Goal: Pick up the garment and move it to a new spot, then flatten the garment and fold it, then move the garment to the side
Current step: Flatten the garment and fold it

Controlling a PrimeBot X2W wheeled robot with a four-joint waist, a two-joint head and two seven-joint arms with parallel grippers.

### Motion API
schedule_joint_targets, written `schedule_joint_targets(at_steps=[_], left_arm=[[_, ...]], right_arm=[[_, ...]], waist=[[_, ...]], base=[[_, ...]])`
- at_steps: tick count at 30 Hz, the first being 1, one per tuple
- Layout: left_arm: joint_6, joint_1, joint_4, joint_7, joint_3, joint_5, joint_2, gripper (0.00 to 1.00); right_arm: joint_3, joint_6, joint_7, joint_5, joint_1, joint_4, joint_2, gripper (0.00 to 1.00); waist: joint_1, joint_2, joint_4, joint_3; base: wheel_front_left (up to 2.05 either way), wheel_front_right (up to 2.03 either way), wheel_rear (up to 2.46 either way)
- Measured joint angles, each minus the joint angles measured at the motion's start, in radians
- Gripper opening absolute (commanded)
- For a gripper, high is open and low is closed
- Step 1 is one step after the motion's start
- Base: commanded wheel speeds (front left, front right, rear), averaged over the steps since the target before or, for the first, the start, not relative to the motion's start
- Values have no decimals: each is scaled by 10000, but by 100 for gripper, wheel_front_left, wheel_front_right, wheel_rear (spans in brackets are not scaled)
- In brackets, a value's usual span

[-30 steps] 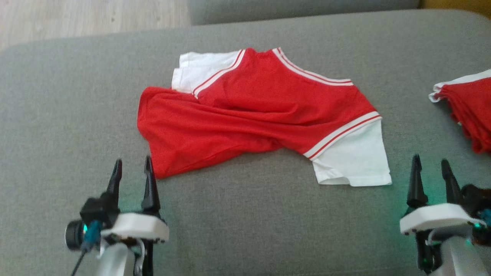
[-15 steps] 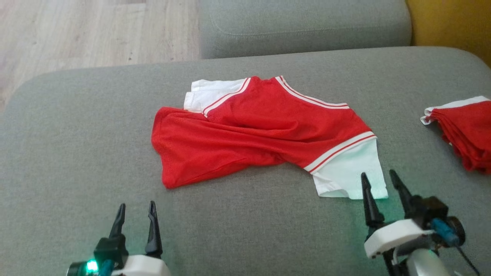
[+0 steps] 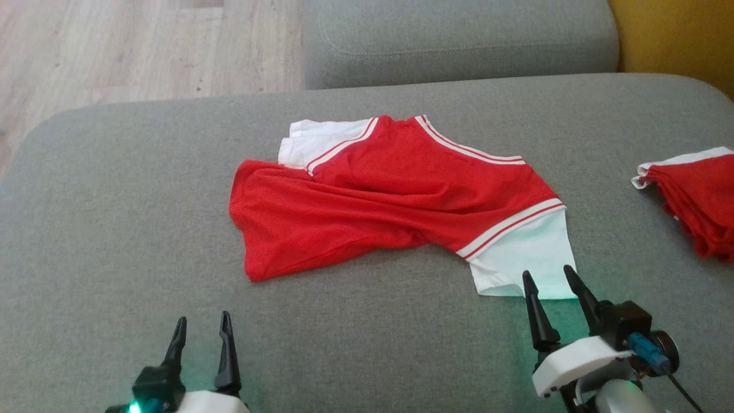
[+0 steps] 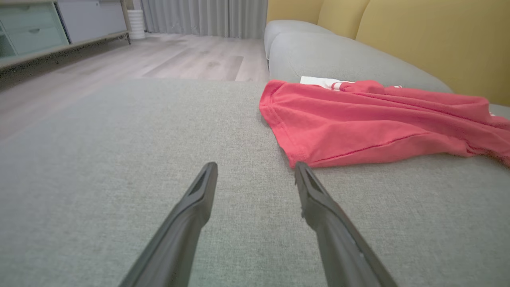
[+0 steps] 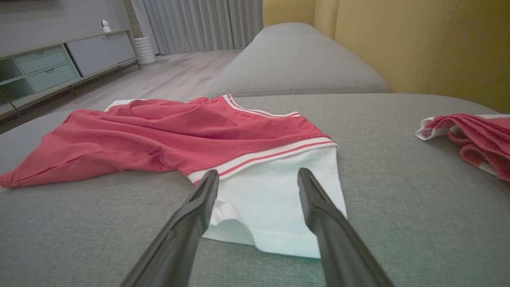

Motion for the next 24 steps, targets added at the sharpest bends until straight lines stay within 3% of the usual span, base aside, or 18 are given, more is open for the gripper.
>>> schedule_joint_targets(at_steps=[9,15,24], left_arm=[[-805,-1026,677,0,-347,-1283,4,100],[-1101,-2187,1300,-2,-451,-1528,-2,100],[-1337,-2621,2176,-2,-265,-1797,-15,100]], right_arm=[[36,0,0,54,-105,-190,0,100],[-44,0,0,8,-635,-362,-2,100],[-330,0,0,-65,-829,-562,-4,100]], waist=[[1,0,-228,673],[2,0,-550,1307],[3,0,-1030,2025]], base=[[0,0,0],[0,0,0],[0,0,0]])
